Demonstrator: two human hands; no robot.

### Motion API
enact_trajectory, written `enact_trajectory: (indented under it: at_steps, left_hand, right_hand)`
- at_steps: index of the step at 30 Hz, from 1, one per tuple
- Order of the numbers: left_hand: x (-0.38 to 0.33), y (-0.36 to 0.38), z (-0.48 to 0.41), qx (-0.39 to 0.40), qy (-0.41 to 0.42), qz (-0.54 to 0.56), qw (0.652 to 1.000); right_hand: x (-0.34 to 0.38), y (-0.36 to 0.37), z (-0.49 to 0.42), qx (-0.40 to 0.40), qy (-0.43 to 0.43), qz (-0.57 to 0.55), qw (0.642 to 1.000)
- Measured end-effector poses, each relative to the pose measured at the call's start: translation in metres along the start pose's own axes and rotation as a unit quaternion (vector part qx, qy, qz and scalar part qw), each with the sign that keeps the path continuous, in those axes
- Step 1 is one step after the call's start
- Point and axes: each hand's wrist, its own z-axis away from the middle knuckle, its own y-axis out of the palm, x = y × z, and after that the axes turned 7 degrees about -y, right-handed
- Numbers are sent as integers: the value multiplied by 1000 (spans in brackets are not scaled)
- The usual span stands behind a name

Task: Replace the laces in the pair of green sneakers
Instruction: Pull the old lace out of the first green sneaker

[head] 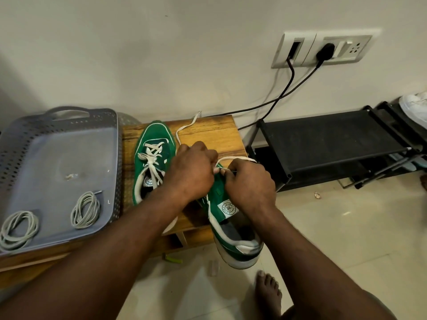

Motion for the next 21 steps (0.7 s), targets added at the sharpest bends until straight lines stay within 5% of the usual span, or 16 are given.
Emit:
enact_trajectory:
  at_steps: [2,5,7,11,14,21]
  left_hand:
    - [-1,-4,-4,17,-17,165,986]
    - [-9,-21,-4,25,-96,497,862]
    - [-11,-32,-3,-7,-123,556,822]
    - [2,-28,-2,-21,-77,176,981]
    - [3,-13,4,50,-77,16,996]
    - [3,-7,2,8,-49,-56,997]
  right_hand:
    - [-1,0,-1,0,13,-4,1000]
    - [-5,0,-3,-1,23,-9,1000]
    - [-5,0,-3,3,26,-12,1000]
    - [-3,3,-2,2,19,-9,1000]
    - [0,3,-1,3,12,-11,1000]
    - [1,1,1,-3,11,-14,1000]
